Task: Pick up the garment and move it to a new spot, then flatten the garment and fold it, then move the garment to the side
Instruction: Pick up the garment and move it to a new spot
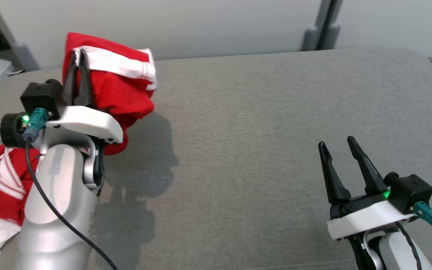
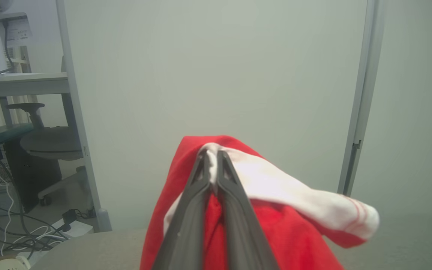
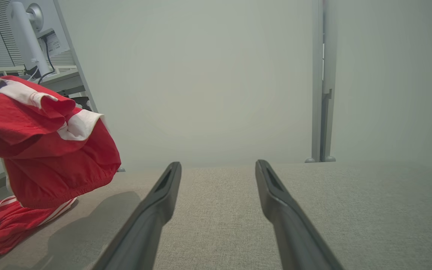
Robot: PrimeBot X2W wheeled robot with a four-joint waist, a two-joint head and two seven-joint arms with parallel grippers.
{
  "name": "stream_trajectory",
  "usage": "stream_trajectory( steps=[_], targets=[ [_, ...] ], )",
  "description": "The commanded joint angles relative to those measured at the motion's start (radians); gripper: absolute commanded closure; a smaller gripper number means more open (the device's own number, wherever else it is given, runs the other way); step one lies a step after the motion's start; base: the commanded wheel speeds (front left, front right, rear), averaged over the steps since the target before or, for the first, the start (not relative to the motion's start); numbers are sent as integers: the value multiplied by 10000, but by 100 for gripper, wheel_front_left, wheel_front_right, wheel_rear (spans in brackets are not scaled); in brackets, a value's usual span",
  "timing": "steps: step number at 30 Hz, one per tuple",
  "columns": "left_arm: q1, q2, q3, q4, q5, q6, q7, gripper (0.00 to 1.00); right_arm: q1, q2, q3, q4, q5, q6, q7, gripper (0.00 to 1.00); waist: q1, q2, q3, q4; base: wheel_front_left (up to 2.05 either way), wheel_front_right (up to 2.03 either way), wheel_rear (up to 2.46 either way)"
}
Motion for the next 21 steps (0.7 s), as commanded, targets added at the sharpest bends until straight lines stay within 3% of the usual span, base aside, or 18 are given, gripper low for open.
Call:
stream_trajectory(
  steps=[1,9,15,21],
  targets=[
    [-151,206,163,-250,-106,-62,3,100,-12,27,171,-220,69,14,-132,0,0,0,-92,-538,0,0,0],
    [-126,-183,-422,258,-342,-129,-52,100,195,28,133,-175,149,14,-132,0,0,0,-91,-1697,0,0,0],
    [-27,-318,-966,636,-573,-117,-83,100,152,63,228,-205,203,14,-132,0,0,0,42,-2170,0,0,0],
    [292,-362,-1881,1581,-1719,-316,-126,100,33,136,326,-221,283,14,-132,0,0,0,271,-2471,0,0,0]
  ],
)
